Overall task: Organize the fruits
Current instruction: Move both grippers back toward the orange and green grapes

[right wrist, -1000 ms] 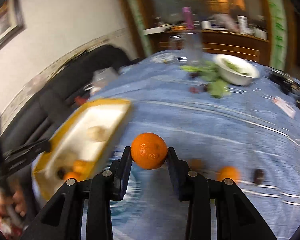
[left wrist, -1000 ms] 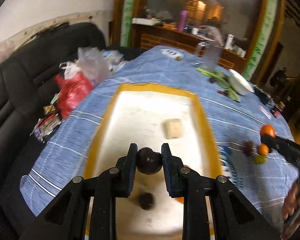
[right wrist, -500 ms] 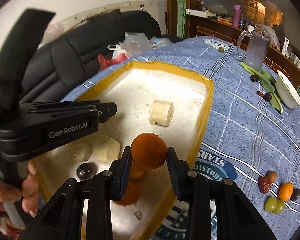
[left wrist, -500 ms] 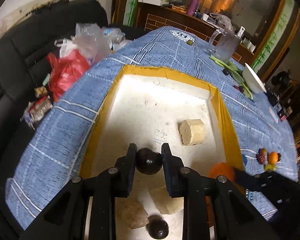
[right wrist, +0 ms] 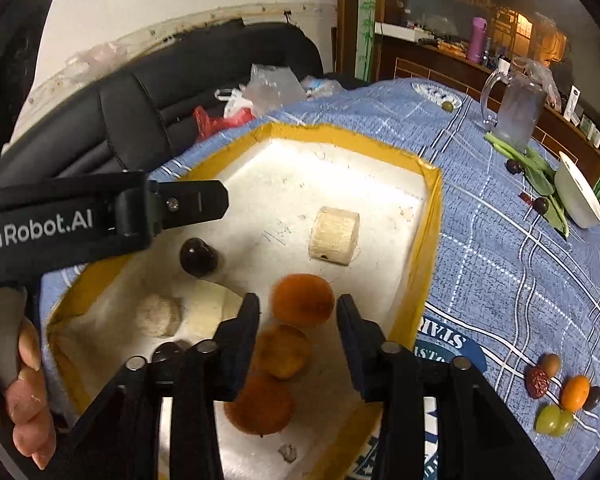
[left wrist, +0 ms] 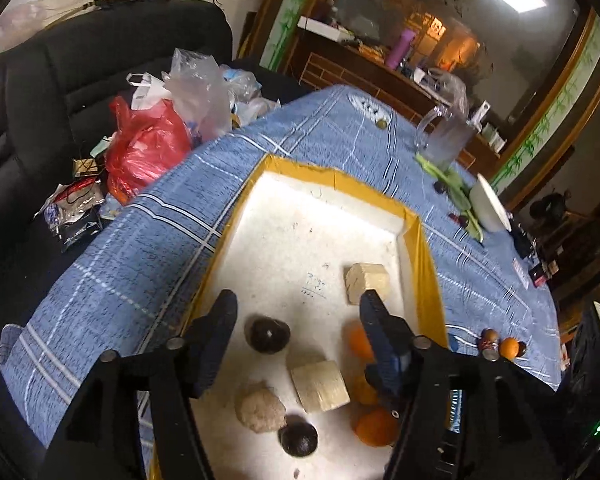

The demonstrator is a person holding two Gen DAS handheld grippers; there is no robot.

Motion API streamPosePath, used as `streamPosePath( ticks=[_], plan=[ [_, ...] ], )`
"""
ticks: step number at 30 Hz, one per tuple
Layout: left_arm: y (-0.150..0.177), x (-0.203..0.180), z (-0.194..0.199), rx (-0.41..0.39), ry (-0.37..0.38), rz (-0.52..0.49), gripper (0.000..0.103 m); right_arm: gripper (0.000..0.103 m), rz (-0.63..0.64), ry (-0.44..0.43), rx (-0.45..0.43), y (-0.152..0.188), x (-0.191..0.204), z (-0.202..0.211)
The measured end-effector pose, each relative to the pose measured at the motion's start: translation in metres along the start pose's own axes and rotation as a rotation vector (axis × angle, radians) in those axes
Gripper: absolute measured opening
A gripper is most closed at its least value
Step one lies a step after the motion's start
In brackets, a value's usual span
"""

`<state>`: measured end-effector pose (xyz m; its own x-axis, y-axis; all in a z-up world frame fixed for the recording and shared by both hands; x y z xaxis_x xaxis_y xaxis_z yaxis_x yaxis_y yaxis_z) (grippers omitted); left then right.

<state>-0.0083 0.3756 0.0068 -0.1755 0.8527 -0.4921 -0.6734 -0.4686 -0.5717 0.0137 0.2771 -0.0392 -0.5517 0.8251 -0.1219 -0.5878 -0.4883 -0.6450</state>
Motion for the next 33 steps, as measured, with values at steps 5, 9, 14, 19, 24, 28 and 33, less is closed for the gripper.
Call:
streamPosePath(
  ticks=[5, 9, 14, 19, 24, 28, 33],
  plan=[
    [0.006, -0.013, 0.015, -0.014, 0.03, 0.022, 0.074, 0.059, -0.023, 0.009, -0.061, -0.001, -0.009, 0.031],
    [0.018, -0.036, 0.023, -0.006, 0.06, 0.019, 0.076, 0.061, -0.061, 0.011, -0.075, 0.009, -0.026, 0.051],
    [0.04, -0.069, 0.033, -0.001, 0.096, -0.021, 0.079, 0.062, -0.133, 0.056, -0.093, 0.037, -0.073, 0.08],
    [0.068, -0.101, 0.026, 0.033, 0.116, -0.083, 0.08, 0.067, -0.273, 0.153, -0.096, 0.08, -0.158, 0.111],
    [0.091, -0.136, 0.004, 0.097, 0.153, -0.134, 0.08, 0.067, -0.442, 0.252, -0.061, 0.128, -0.245, 0.13],
    [0.112, -0.165, -0.013, 0.144, 0.165, -0.212, 0.08, 0.067, -0.528, 0.277, -0.042, 0.152, -0.282, 0.135],
    [0.132, -0.184, -0.032, 0.189, 0.151, -0.301, 0.08, 0.067, -0.563, 0.274, -0.015, 0.169, -0.296, 0.127]
  ],
)
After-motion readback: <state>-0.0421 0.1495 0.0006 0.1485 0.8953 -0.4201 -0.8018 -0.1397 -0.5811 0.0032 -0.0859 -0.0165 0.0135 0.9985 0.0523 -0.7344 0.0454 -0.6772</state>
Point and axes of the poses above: each gripper's, at about its wrist camera, not at the fingertips, and z roughly against the way its jaws point, x to its left, y to its underside, the point moved 10 cm from there along -z, roughly the way its jaws point, and after that the axes turned 11 degrees about y, right-handed, at the moved point
